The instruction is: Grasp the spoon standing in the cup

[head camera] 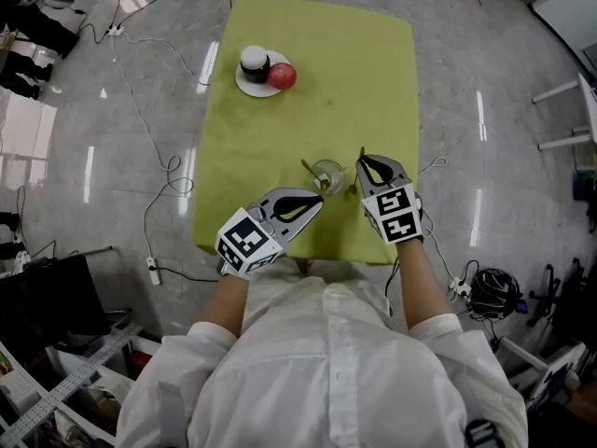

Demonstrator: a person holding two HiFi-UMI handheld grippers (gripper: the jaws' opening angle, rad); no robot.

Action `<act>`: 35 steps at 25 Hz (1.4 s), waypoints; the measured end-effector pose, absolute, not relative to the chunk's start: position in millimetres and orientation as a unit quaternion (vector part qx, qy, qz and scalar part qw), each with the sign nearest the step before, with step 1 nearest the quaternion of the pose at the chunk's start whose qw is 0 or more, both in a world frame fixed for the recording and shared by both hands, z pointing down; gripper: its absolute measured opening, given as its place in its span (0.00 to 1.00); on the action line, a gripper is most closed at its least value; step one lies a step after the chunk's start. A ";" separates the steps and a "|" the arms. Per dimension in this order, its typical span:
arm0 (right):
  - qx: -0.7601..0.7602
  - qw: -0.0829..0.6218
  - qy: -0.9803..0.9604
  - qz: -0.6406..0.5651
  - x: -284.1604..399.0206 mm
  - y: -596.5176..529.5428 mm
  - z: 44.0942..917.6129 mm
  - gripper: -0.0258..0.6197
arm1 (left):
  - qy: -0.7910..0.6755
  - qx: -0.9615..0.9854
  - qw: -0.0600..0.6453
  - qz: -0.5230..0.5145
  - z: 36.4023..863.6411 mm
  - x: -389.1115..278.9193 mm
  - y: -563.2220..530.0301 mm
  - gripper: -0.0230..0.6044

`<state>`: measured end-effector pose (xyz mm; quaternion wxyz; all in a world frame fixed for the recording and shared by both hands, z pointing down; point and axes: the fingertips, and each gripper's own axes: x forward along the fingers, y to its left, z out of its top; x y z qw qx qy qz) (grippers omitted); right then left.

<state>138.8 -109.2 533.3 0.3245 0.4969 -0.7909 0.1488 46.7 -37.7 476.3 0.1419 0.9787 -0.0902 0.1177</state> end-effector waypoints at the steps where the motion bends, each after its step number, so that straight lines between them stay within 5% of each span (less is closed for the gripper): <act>1: 0.497 0.324 -0.791 0.149 138.2 -110.3 532.6 0.10 | -0.091 0.979 0.142 0.117 475.9 46.1 -38.5 0.04; 3: 0.495 0.320 -0.793 0.153 136.2 -111.7 531.7 0.22 | -0.093 0.979 0.142 0.117 476.2 44.8 -40.3 0.04; 35: 0.407 0.301 -0.855 0.113 80.1 -110.1 500.7 0.22 | -0.103 0.979 0.139 0.110 472.8 36.8 -49.9 0.04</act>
